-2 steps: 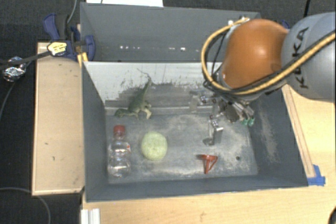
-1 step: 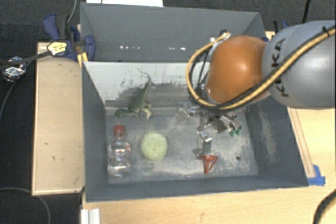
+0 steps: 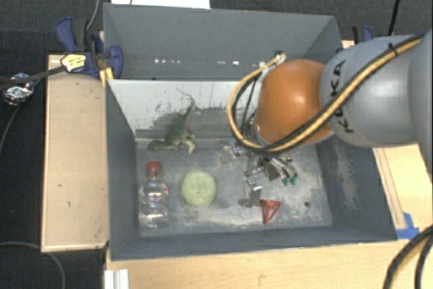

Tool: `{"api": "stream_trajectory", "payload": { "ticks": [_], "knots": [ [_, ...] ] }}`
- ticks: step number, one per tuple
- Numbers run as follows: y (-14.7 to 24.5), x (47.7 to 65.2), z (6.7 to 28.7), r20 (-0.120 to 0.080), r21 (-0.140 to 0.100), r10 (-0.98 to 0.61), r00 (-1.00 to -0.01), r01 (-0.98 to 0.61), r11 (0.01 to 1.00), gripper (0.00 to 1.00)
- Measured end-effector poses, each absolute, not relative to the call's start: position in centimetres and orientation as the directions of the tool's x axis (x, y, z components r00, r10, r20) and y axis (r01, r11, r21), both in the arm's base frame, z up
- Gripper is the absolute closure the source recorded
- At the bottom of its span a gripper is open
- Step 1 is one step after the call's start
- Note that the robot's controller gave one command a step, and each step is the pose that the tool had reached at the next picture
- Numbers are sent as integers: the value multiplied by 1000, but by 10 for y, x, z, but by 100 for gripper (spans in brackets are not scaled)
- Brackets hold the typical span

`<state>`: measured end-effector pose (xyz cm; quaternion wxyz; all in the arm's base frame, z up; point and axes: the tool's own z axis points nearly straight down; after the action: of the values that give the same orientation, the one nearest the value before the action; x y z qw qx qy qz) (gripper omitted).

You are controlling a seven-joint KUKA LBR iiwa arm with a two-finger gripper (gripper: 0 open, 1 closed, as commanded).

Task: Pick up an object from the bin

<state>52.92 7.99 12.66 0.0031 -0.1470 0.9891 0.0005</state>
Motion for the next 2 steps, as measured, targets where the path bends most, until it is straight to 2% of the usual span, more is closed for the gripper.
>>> {"api": "stream_trajectory", "payload": {
  "ticks": [1, 2],
  "knots": [
    [93, 541, 114, -7, 0, -254, -967, -254, 967, 0],
    [108, 547, 102, -11, -3, -507, -862, -507, 862, 0]
  ]
}}
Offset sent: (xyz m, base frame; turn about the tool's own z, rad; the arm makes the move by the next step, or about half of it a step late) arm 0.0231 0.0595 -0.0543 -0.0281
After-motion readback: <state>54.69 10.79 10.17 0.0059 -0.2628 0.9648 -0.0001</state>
